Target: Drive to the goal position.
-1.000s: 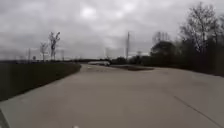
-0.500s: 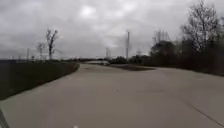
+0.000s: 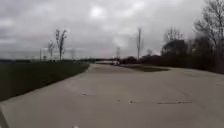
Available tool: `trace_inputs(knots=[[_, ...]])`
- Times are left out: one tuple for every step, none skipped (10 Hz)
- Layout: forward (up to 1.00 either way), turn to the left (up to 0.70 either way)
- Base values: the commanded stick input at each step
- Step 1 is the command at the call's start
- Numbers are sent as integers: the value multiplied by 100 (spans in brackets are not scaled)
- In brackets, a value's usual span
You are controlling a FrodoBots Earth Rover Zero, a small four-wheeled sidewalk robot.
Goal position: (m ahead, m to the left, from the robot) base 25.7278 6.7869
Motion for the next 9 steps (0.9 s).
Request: trace_inputs(knots=[[100, 14], [100, 37], [100, 23], [100, 9], [100, 2], [100, 0], [100, 0], [100, 0], [100, 0]])
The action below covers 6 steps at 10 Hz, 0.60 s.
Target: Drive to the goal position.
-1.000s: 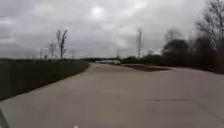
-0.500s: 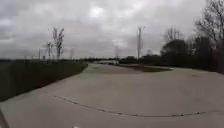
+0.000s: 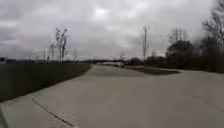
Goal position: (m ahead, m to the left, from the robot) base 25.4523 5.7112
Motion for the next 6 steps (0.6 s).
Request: trace_inputs(knots=[[100, 0], [100, 0], [100, 0], [100, 0], [100, 0], [100, 0]])
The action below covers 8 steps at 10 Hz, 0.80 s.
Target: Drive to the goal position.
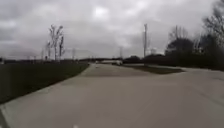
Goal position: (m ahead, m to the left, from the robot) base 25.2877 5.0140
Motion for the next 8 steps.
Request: trace_inputs(knots=[[100, 0], [100, 7], [100, 35], [100, 40], [100, 31], [100, 11], [100, 0], [100, 0]])
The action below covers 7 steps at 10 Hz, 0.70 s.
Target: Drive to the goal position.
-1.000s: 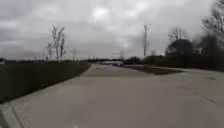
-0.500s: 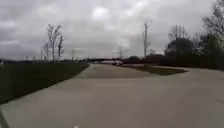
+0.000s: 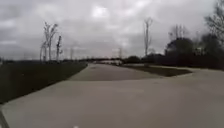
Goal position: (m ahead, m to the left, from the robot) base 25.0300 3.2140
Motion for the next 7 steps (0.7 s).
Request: trace_inputs(knots=[[100, 0], [100, 0], [100, 0], [100, 0], [100, 0], [100, 0], [100, 0]])
